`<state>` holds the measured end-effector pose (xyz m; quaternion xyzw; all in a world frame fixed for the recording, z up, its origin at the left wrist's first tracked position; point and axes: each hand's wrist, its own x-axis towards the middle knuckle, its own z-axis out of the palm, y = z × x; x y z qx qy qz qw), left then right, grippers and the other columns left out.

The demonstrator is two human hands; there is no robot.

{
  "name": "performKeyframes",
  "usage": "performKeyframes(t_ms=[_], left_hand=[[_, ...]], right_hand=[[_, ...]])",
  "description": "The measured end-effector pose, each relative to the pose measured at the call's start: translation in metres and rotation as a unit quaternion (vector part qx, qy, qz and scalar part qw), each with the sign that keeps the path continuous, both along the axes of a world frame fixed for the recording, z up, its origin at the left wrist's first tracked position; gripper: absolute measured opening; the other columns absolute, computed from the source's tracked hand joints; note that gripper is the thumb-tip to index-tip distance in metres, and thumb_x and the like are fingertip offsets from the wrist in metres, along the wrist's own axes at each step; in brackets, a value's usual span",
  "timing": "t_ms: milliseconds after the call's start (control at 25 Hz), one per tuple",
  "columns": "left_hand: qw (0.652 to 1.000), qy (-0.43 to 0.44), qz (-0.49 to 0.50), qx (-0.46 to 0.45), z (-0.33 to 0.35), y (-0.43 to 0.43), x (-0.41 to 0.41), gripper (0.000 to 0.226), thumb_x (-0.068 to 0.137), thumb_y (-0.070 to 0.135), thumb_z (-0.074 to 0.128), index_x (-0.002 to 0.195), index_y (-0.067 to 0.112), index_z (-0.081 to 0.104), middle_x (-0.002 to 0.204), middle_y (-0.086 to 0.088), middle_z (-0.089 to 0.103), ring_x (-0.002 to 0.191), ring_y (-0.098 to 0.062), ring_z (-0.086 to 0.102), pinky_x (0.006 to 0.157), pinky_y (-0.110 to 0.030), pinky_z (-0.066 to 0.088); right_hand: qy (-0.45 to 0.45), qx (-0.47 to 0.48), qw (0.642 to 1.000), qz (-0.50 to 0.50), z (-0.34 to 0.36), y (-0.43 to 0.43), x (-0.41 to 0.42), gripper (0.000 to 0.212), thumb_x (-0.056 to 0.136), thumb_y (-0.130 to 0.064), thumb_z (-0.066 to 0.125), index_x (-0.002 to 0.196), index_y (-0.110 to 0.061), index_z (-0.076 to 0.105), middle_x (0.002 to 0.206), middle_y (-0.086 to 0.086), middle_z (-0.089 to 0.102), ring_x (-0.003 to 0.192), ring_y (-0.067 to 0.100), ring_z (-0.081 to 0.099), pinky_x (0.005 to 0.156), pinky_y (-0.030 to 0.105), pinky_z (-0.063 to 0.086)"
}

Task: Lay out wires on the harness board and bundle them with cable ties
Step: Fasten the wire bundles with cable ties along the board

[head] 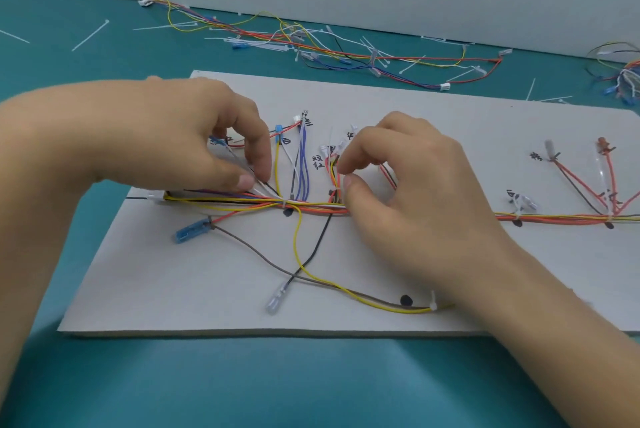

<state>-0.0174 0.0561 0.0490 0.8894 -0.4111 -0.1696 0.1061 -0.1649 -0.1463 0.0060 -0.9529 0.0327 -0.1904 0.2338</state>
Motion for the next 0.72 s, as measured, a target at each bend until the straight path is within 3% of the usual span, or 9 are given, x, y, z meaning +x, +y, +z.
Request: performKeyframes(t_ms=[240,320,440,520,720], left_hand=[[1.0,-0.014,0.024,-0.006,-0.01,-0.008,0.0,0.047,0.063,0.078,0.045,0.102,0.058,0.062,0.091,0.032,0.062,0.097,-0.019,0.059,0.092,-0.048,0.045],[0.998,-0.007,0.037,-0.043,-0.013,-0.008,0.003,0.034,0.071,0.069,0.051,0.098,0.054,0.065,0.087,0.029,0.064,0.089,-0.011,0.062,0.087,-0.044,0.047],[0.991,-0.021,0.074,-0.106,-0.015,-0.006,0.015,0.005,0.083,0.047,0.071,0.086,0.047,0.068,0.082,0.028,0.065,0.07,0.001,0.062,0.067,-0.031,0.048],[0.987,-0.026,0.114,-0.113,-0.017,-0.001,0.024,0.011,0.087,0.037,0.073,0.082,0.045,0.066,0.076,0.028,0.066,0.059,0.002,0.062,0.061,-0.029,0.045],[0.986,0.008,0.136,-0.095,-0.023,0.005,0.034,0.013,0.088,0.032,0.077,0.084,0.044,0.072,0.072,0.014,0.074,0.065,-0.013,0.069,0.078,-0.052,0.061]], right_hand=[[-0.012,0.023,1.0,0.008,0.0,-0.005,0.0,0.01,0.081,-0.021,0.061,0.086,-0.024,0.069,0.088,-0.007,0.059,0.091,0.022,0.058,0.082,0.041,0.048],[-0.018,0.028,0.999,0.013,0.0,-0.006,0.0,0.01,0.081,-0.021,0.062,0.086,-0.024,0.07,0.087,-0.008,0.058,0.09,0.02,0.058,0.081,0.037,0.046],[-0.028,0.034,0.999,0.014,0.0,-0.009,0.0,0.01,0.082,-0.019,0.062,0.086,-0.023,0.07,0.087,-0.007,0.059,0.089,0.019,0.057,0.079,0.033,0.046],[-0.026,0.035,0.999,0.013,0.001,-0.009,0.0,0.01,0.082,-0.018,0.062,0.086,-0.022,0.071,0.086,-0.006,0.059,0.089,0.02,0.057,0.079,0.033,0.046],[-0.015,0.037,0.999,0.012,0.0,-0.009,0.001,0.011,0.082,-0.02,0.061,0.085,-0.023,0.071,0.087,-0.006,0.058,0.09,0.021,0.058,0.079,0.033,0.045]])
